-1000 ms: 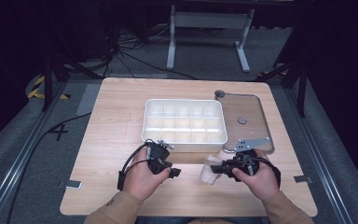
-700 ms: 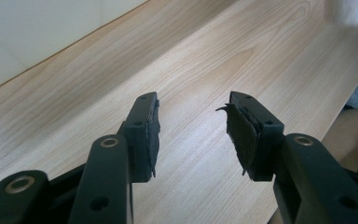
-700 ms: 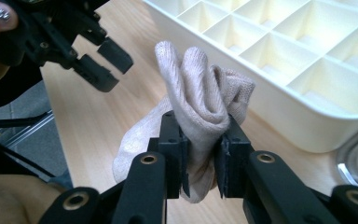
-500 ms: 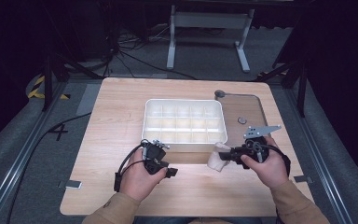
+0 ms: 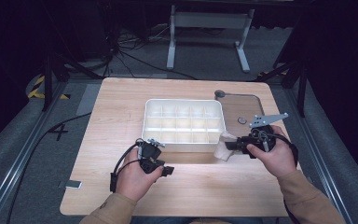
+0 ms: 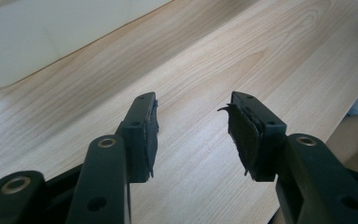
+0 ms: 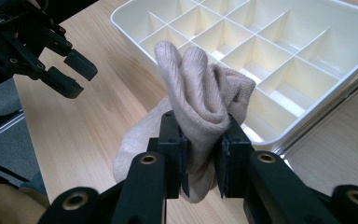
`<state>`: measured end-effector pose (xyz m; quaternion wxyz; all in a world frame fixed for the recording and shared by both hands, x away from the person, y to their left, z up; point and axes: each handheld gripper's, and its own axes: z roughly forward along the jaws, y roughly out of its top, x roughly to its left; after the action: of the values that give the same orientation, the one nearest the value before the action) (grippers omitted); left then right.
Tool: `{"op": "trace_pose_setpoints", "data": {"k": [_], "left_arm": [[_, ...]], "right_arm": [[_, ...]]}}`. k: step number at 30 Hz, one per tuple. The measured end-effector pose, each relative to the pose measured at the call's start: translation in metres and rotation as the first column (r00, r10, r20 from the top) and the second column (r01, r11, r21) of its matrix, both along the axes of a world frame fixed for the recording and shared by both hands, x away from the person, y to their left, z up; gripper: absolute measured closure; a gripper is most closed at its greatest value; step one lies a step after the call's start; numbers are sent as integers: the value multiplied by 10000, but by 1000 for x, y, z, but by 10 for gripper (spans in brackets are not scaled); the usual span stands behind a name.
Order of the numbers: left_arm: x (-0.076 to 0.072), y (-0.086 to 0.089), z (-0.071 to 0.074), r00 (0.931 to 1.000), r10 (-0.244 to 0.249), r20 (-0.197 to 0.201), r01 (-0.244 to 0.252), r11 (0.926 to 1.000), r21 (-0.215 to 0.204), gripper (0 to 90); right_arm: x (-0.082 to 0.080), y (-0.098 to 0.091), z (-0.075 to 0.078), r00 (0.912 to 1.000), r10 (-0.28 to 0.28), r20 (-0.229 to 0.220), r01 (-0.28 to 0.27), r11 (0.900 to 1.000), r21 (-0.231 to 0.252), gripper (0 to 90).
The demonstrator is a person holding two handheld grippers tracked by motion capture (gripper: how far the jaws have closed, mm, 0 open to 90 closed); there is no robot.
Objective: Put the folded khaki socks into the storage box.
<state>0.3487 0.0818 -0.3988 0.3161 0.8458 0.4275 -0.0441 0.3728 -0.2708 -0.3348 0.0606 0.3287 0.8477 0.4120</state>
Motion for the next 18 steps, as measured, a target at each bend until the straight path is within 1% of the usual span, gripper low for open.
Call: {"op": "trace_pose_setpoints", "data": {"k": [5, 6, 15, 18], "left_arm": [[1, 3, 1, 10000, 31, 30, -31, 10000, 5, 526], [1, 3, 1, 10000, 49, 36, -49, 10000, -2, 525], [1, 3, 0, 10000, 34, 27, -34, 10000, -70, 515], [1, 4, 1, 10000, 29, 33, -29, 10000, -91, 514]], "right_arm": [[5, 0, 7, 9999, 44, 167, -40, 9996, -279, 749], [7, 0, 9, 9999, 81, 115, -77, 9993, -357, 749], [20, 4, 13, 9996, 165, 228, -145, 9963, -853, 747], [23, 5, 16, 9995, 177, 247, -153, 9955, -940, 747]]}}
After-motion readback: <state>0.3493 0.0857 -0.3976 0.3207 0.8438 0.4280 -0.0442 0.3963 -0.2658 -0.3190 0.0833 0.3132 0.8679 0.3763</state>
